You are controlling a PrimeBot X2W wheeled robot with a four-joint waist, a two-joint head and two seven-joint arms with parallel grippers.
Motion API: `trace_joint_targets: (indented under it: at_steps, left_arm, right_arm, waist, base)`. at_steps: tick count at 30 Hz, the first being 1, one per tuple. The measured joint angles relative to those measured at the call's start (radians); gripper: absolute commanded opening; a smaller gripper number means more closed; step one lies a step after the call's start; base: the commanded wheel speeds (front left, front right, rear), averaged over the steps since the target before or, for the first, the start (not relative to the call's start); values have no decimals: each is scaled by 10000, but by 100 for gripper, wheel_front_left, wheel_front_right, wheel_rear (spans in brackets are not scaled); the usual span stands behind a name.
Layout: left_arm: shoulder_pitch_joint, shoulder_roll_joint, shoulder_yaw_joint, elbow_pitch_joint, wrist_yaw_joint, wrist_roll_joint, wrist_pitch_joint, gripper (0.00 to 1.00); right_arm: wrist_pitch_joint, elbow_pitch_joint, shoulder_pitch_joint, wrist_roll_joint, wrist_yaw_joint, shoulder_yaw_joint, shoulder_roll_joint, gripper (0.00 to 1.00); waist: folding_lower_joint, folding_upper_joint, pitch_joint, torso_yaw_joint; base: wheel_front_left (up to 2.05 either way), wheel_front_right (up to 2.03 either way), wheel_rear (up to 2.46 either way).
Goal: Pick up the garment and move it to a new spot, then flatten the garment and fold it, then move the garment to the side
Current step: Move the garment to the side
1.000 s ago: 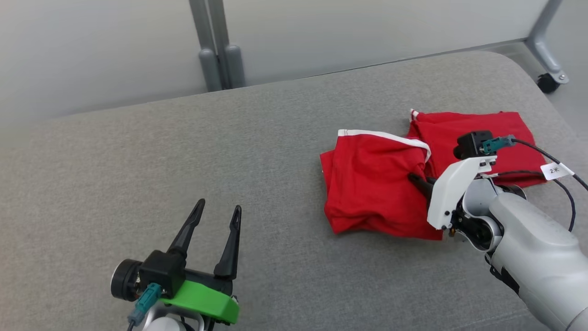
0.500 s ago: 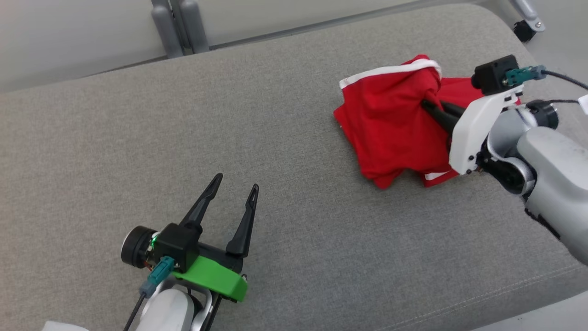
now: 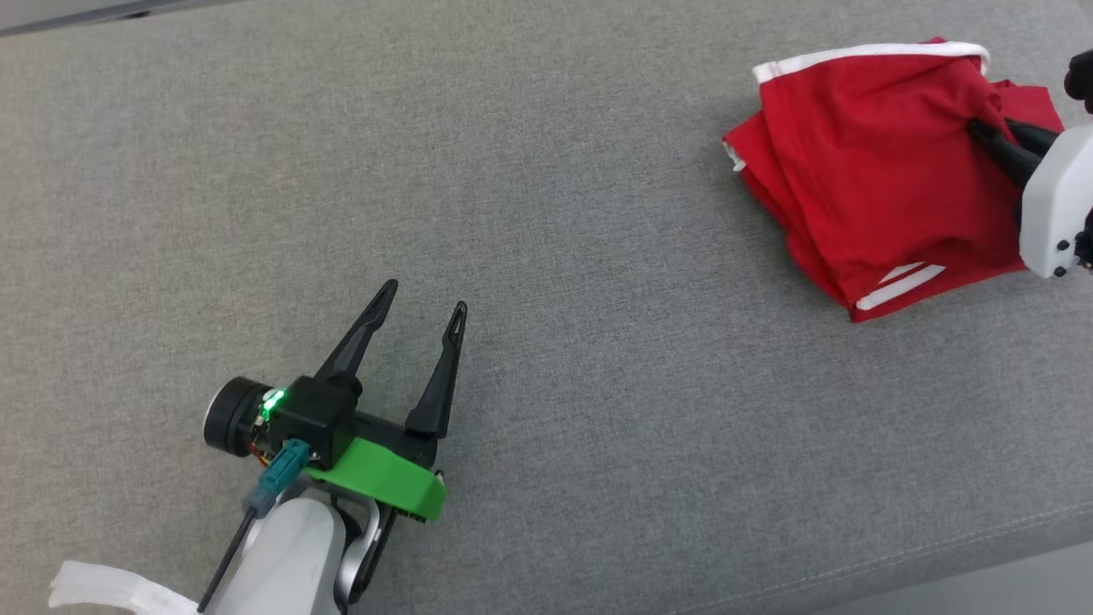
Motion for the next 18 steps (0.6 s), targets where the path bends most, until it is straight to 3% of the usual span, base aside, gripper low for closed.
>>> trace_joint_targets:
  at_steps: [5,7,9,10,18]
  left_arm:
    - [-298,10,-125,-6,0,4,0,100]
    - [-332,8,-138,25,-2,4,0,100]
    - [-333,13,-73,67,-2,-2,0,100]
    - [-331,15,-50,88,-2,-4,0,100]
    - [3,-123,169,173,-2,-174,0,100]
  right_arm:
    - [-424,1057,-138,-29,4,265,29,0]
    - [-443,1605,-130,238,4,267,77,15]
    - [-418,2180,-93,364,4,288,188,95]
    - [-416,2418,-50,460,4,297,268,100]
    - [-1243,3398,7,489,4,522,587,100]
  waist:
    - [0,0,420,147]
    - [0,0,485,252]
    - [1,0,497,359]
    - [1,0,477,405]
    - [1,0,-194,530]
  base:
    - [0,0,0]
    - [0,0,0]
    - [0,0,0]
    - [0,0,0]
    - [0,0,0]
